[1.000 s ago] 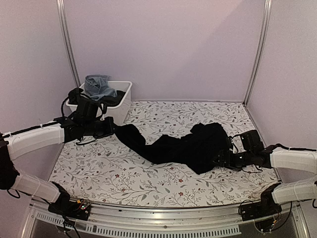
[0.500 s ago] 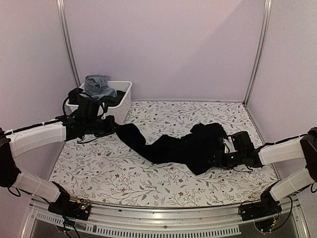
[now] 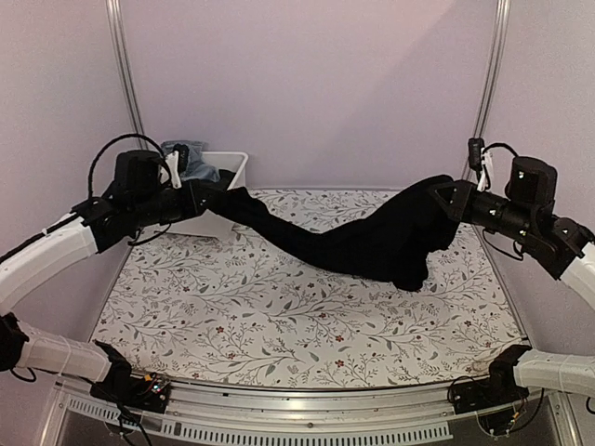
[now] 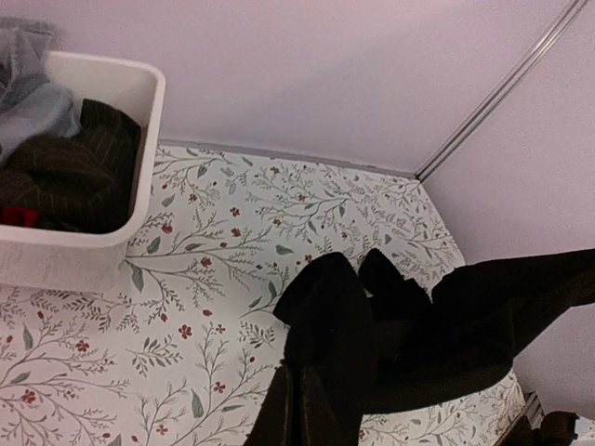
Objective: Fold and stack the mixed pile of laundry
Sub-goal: Pick up the crumpled T-shirt from the center of the board, then flatten out the crumpled T-shirt at the center of the board.
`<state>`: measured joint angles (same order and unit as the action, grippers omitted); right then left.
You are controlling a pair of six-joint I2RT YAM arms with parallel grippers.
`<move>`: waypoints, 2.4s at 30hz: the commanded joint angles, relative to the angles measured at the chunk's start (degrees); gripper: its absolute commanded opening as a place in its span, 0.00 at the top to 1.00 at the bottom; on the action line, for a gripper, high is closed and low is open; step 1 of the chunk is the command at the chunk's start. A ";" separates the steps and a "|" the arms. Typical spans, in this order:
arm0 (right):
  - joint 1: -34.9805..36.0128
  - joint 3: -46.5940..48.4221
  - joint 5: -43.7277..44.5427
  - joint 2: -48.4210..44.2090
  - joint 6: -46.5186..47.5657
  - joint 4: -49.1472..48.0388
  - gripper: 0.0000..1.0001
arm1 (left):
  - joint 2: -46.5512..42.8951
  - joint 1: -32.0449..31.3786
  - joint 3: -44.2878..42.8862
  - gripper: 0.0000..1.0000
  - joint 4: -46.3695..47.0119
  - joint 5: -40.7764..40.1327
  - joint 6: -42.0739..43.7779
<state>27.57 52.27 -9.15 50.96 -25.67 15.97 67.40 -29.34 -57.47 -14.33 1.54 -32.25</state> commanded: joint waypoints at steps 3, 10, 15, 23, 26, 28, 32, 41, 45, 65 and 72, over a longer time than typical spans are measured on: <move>-0.33 14.29 5.54 -1.51 9.49 8.99 1.00 | -5.60 -0.76 -9.48 1.00 0.90 4.61 8.33; -0.28 31.06 -0.17 -3.45 11.17 12.85 1.00 | -9.40 -13.87 -16.01 1.00 -1.31 3.12 15.16; -0.33 42.04 -0.72 -2.97 11.00 17.30 1.00 | -9.91 -20.05 -19.22 1.00 -1.44 -1.42 16.17; -0.32 51.45 3.39 -0.67 13.60 14.18 1.00 | -8.64 -20.76 -23.46 1.00 4.61 -2.47 19.34; -0.33 54.74 1.53 2.46 15.14 13.56 1.00 | -6.91 -20.88 -25.75 1.00 4.78 -2.00 20.89; -0.28 55.81 1.04 4.51 16.04 13.93 1.00 | -5.98 -20.87 -26.54 1.00 4.94 -2.31 21.39; -0.32 54.90 2.64 6.88 17.58 15.35 1.00 | -4.85 -20.76 -27.47 1.00 4.70 -9.73 20.78; -0.28 57.49 6.38 7.64 20.70 16.82 1.00 | -3.45 -20.75 -31.79 1.00 1.92 -12.23 19.54; -0.32 66.25 3.87 9.79 22.59 22.23 1.00 | -3.63 -20.97 -34.24 1.00 0.58 -4.32 18.58; -0.33 70.30 3.84 7.78 22.17 26.13 1.00 | -0.25 -32.12 -42.90 1.00 -2.75 -20.87 23.27; -0.30 57.96 20.27 10.79 25.04 17.61 1.00 | 4.33 -19.51 -40.47 1.00 -0.69 -24.77 19.91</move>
<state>27.35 117.21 -1.04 58.17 -2.76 40.29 69.30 -57.25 -99.50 -16.75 -20.14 -9.82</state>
